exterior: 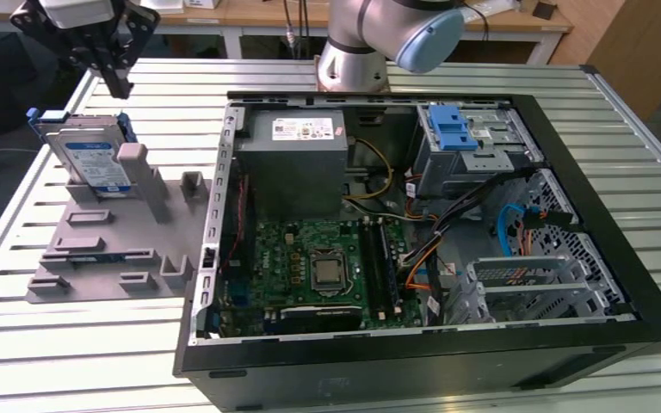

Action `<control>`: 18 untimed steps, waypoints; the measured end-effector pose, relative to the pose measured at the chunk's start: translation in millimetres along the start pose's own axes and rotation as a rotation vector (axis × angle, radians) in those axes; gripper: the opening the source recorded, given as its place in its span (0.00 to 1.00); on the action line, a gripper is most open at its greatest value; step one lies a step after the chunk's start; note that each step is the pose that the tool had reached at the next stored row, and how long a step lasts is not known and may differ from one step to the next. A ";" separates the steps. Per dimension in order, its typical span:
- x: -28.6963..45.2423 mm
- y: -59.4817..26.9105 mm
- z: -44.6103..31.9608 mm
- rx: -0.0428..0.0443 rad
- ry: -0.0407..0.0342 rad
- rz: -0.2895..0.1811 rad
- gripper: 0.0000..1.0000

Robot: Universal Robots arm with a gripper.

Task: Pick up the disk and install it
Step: 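Reach for the disk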

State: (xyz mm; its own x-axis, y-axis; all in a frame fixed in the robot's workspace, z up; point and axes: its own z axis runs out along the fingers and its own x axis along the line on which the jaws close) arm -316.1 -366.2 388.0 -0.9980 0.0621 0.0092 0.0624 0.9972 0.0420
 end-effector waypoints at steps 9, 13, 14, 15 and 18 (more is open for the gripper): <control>5.0 3.4 1.1 -0.0002 -0.0001 -0.001 0.11; 7.9 4.2 1.4 0.0000 0.0000 -0.001 0.11; 8.6 4.2 1.3 0.0000 0.0001 -0.001 0.11; 9.3 4.2 1.4 0.0000 0.0001 -0.001 0.11; 11.6 4.3 1.4 0.0000 0.0000 -0.001 0.11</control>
State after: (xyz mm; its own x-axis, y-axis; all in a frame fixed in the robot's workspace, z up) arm -327.4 -361.1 386.9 -0.9981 0.0612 0.0092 0.0616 0.9972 0.0420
